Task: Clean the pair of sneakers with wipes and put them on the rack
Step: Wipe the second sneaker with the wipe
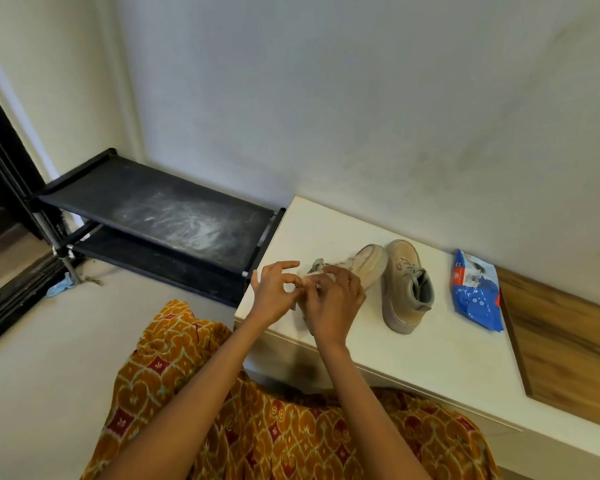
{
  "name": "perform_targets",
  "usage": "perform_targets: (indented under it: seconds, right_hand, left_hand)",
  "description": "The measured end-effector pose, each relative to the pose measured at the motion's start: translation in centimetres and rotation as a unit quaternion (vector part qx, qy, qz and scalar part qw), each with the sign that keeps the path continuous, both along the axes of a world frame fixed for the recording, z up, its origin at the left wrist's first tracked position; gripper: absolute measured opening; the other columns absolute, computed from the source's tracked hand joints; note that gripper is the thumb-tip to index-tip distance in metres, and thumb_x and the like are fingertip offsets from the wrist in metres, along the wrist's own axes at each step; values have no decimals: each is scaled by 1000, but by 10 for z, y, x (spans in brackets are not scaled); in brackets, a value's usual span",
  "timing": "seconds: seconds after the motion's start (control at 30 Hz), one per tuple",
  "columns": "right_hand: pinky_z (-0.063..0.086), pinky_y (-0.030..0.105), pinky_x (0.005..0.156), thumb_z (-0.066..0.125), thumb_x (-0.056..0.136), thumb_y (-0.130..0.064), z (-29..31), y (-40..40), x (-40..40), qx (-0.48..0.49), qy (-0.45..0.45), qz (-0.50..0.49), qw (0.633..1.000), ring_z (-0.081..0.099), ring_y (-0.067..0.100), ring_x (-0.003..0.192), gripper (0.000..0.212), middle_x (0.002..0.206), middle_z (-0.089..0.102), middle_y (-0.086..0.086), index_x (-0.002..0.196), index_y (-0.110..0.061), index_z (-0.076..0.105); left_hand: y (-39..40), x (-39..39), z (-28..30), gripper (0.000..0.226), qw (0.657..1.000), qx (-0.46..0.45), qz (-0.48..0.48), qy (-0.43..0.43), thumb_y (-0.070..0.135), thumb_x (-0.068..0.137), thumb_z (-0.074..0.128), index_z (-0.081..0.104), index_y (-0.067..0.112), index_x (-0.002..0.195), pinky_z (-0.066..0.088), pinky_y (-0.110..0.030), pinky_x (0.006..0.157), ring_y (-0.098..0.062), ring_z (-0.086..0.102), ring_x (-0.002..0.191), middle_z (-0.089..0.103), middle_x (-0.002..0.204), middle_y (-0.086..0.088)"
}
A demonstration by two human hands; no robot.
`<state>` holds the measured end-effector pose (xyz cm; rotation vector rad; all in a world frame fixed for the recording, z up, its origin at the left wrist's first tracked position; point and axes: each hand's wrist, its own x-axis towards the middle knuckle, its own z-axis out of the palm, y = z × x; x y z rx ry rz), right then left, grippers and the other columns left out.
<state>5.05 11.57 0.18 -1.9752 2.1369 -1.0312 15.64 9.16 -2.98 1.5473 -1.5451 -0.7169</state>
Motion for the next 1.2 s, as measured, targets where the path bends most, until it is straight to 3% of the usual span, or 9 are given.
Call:
perform_targets:
  seconds: [0.17,0.33,0.4,0.5,0.57,0.73,1.03,1.2]
  right_hand:
    - [29,29,78,66,85,-22,2,6,-24,-7,42,20,999,52,25,102,11,105,66,2,94,-17,70]
    - [23,28,71,72,80,-16,-5,3,-56,-36,95,41,994,55,25,85,12,88,71,0,90,-21,73]
    - [24,32,72,69,82,-16,4,-14,-59,-20,93,1,995,55,28,87,13,87,71,3,93,-20,73]
    - [29,36,83,57,90,-22,18,-30,-49,55,33,-64,996,51,28,103,23,101,70,8,110,-17,68]
    - [30,35,83,55,92,-24,20,-24,-32,63,50,-25,996,53,26,100,23,101,70,6,107,-17,70]
    - [39,32,70,77,75,-22,-4,7,-20,-21,122,60,990,63,23,81,11,83,73,0,86,-20,74]
    - [27,36,79,49,93,-30,23,-53,-38,76,153,-19,985,52,23,96,24,91,71,2,96,-23,72]
    - [43,36,78,65,82,-26,11,-22,-13,8,193,91,977,62,23,84,11,83,73,3,83,-17,73]
  left_hand:
    - [2,-1,4,8,1000,3,-22,-13,32,80,71,71,25,77,7,-51,112,-14,34,128,53,129,11]
    - [-4,8,-4,7,1000,-10,-2,-5,31,81,70,73,25,83,2,-48,113,-15,37,128,54,128,9]
    - [-3,7,-3,6,1000,-15,-6,0,29,81,70,72,24,83,3,-48,112,-15,37,128,55,127,8]
    - [-2,4,-3,6,1000,-27,-5,1,29,80,70,73,24,82,5,-51,113,-15,39,127,56,126,7]
    - [-4,5,-4,5,999,-32,-6,-7,29,80,70,73,25,81,5,-51,113,-16,39,127,56,125,7]
    - [-6,11,-7,4,999,-13,11,-38,25,80,71,73,25,83,4,-55,113,-16,36,129,56,127,7]
    - [-7,10,-6,7,999,-12,21,-26,25,83,69,74,23,88,4,-53,114,-16,37,129,56,126,5]
    - [-8,11,-6,7,999,-11,24,-39,25,82,70,74,21,86,4,-53,114,-17,37,129,56,127,6]
